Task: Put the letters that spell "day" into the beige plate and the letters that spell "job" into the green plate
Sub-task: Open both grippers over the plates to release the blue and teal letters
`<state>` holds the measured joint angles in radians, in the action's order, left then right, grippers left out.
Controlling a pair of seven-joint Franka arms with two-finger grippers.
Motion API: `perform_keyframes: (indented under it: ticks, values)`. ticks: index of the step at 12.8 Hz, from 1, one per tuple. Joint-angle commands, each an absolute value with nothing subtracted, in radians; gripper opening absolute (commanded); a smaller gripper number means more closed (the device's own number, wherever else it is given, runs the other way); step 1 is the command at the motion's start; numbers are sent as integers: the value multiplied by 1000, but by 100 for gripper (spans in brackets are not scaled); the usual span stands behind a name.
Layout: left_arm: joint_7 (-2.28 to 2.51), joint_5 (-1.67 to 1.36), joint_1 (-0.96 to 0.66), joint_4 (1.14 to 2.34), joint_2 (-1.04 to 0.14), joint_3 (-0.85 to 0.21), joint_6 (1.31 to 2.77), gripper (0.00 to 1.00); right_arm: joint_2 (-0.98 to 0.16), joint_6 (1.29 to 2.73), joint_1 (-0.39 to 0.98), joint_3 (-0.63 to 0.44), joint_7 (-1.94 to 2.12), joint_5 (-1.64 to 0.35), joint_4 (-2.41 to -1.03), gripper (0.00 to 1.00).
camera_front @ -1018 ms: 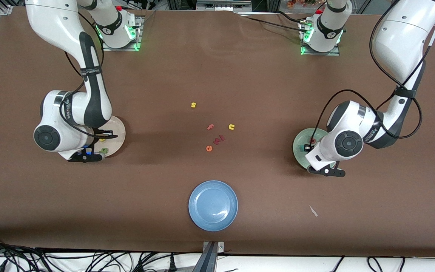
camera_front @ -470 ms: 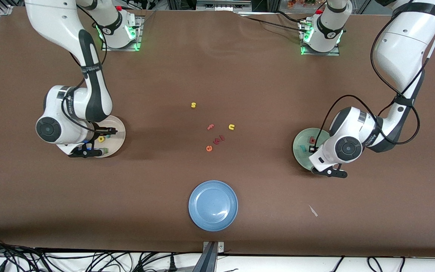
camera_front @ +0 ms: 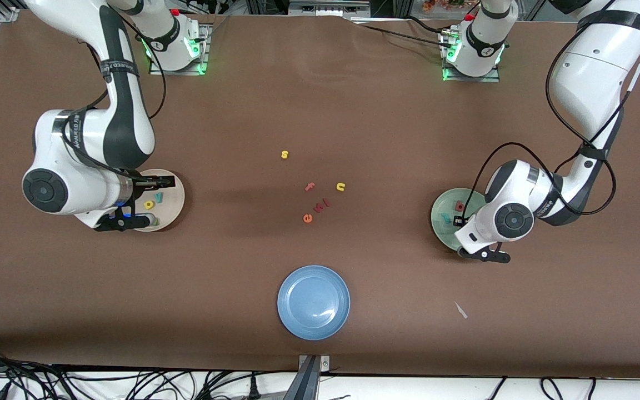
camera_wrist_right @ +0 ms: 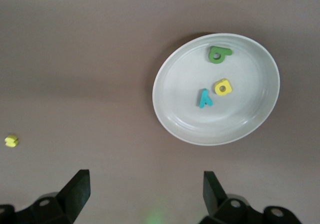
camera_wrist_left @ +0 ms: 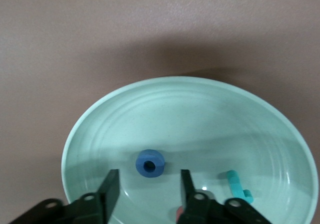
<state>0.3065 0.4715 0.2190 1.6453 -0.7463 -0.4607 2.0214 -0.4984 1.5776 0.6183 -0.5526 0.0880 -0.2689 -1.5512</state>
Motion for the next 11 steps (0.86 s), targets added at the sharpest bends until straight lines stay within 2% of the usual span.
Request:
perform_keyframes:
  ticks: [1,3,4,7,8,9,11]
  values:
    - [301,483,229,1635,-713,-475,2010,100,-502,1482,612,-552,89,-259,-1473,100]
    - [301,483,227,1632,-654,-492,1993,100,-482,1471,604,-545,87,-256,-1453,100]
    - [302,483,229,1629,-629,-497,1993,100,-450,1477,556,-488,92,-256,-1451,100]
    - [302,473,229,1631,-524,-512,1974,100,-333,1564,242,-64,84,-25,-1517,100]
    - [302,431,230,1628,-488,-523,1926,100,-296,1571,176,12,86,16,-1534,100]
    - [301,367,230,1614,-447,-522,1890,100,-258,1580,160,26,83,35,-1557,100]
    - [301,290,229,1570,-390,-523,1801,100,-105,1687,149,28,83,35,-1655,100]
